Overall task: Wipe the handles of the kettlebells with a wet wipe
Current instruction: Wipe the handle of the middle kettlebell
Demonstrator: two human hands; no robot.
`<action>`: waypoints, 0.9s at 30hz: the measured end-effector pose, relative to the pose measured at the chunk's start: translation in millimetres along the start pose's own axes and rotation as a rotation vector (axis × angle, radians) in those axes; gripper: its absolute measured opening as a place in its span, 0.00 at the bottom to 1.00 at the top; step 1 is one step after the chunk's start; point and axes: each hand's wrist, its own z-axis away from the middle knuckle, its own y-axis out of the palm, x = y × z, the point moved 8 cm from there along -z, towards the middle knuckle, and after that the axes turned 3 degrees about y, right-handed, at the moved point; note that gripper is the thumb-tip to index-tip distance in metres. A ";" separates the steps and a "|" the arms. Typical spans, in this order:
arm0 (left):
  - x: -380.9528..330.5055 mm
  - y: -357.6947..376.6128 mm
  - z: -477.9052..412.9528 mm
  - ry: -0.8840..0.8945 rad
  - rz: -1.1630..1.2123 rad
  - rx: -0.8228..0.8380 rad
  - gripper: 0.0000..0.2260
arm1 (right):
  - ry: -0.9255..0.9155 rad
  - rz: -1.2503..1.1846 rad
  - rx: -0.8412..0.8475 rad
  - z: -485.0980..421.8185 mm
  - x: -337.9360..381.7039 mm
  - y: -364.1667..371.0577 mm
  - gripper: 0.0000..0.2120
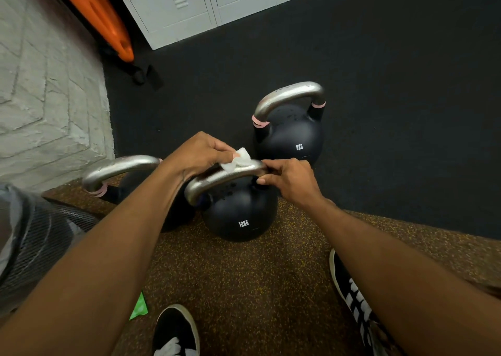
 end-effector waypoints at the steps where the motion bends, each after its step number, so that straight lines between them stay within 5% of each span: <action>1: -3.0 3.7 -1.7 0.007 -0.005 0.001 0.05 | -0.002 0.003 0.001 0.1 0.0 -0.3 0.17; 13: -5.4 10.2 -12.2 -0.051 -0.023 0.059 0.11 | 0.009 0.011 0.014 -0.7 -1.1 1.5 0.19; 23: -19.8 17.8 -17.3 -0.014 -0.033 0.098 0.02 | 0.044 -0.032 -0.021 -0.5 -3.9 -1.1 0.18; 27: -34.5 30.8 -30.0 0.024 -0.237 0.104 0.02 | 0.081 -0.104 -0.029 2.2 -7.3 -3.0 0.20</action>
